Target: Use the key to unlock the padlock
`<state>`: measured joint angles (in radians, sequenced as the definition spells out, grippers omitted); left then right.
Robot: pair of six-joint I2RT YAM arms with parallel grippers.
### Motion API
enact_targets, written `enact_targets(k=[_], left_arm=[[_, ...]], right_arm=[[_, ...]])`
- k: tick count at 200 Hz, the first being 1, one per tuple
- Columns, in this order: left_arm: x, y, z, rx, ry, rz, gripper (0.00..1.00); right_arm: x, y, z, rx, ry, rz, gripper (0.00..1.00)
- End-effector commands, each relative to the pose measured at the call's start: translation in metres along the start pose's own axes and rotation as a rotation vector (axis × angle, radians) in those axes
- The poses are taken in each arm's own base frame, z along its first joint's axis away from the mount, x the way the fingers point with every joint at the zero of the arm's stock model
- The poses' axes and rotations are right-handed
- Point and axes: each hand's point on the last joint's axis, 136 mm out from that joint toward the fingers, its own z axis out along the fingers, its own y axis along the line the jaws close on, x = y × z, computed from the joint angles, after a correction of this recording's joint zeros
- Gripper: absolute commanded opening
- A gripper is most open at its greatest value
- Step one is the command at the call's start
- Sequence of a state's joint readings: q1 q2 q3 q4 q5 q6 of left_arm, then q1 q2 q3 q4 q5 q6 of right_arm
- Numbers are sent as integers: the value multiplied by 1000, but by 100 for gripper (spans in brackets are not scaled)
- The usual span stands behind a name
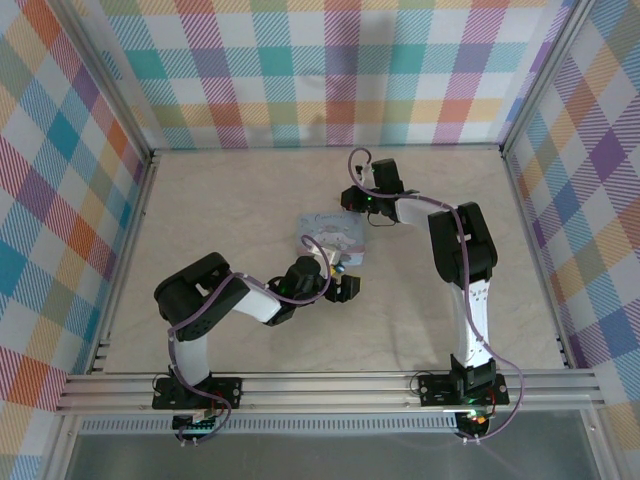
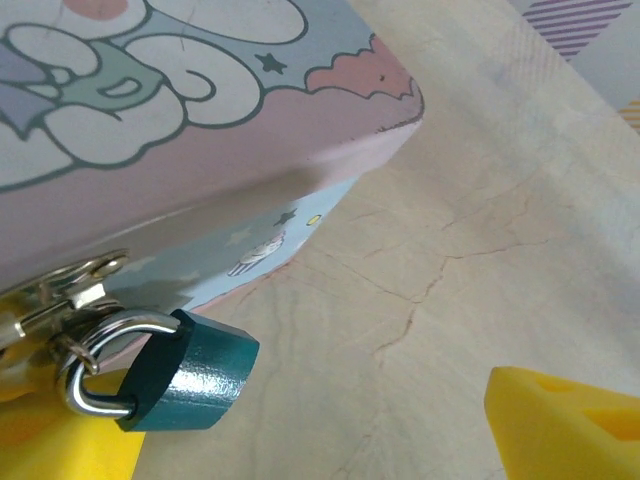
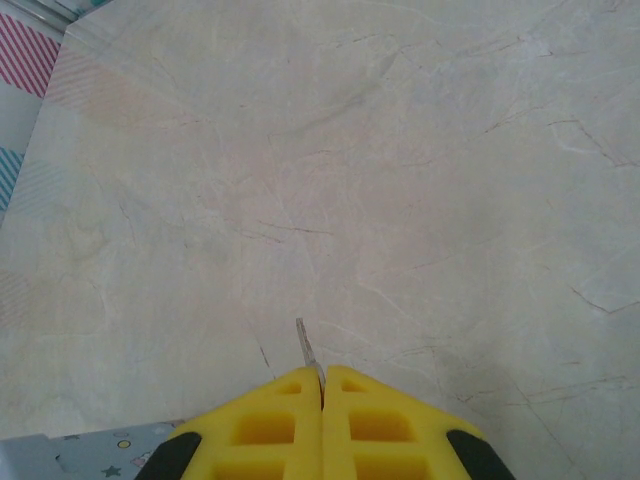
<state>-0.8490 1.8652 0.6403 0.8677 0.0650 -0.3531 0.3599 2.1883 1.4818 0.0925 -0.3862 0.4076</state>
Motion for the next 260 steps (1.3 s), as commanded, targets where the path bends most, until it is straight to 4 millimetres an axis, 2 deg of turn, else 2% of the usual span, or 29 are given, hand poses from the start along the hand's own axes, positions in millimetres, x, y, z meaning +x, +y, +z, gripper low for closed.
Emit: enact_targets(k=[1, 46, 76, 103, 129, 162, 186, 210, 221, 260], left_arm=[[-41, -25, -8, 122, -114, -45, 87], [-53, -16, -11, 168, -146, -154, 82], [-53, -13, -10, 185, -142, -186, 78], [-49, -10, -7, 165, -113, -196, 78], [-42, -4, -4, 142, -86, -208, 67], [-33, 10, -4, 97, -49, -250, 61], [-27, 18, -6, 81, -28, -264, 52], [-20, 24, -6, 61, -6, -273, 51], [-18, 25, -5, 64, 5, -276, 46], [-12, 33, -4, 47, 38, -297, 42]], right_arm=[[10, 22, -6, -55, 28, 2, 0], [11, 22, -8, -50, 25, -1, 0], [10, 23, -8, -54, 23, -2, 0], [10, 24, -9, -53, 22, -3, 0], [9, 25, -10, -54, 19, -5, 0], [9, 25, -11, -56, 18, -6, 0], [9, 26, -13, -56, 17, -7, 0], [8, 27, -13, -57, 14, -7, 0], [7, 28, -14, -60, 12, -7, 0], [4, 30, -15, -61, 6, -10, 0]])
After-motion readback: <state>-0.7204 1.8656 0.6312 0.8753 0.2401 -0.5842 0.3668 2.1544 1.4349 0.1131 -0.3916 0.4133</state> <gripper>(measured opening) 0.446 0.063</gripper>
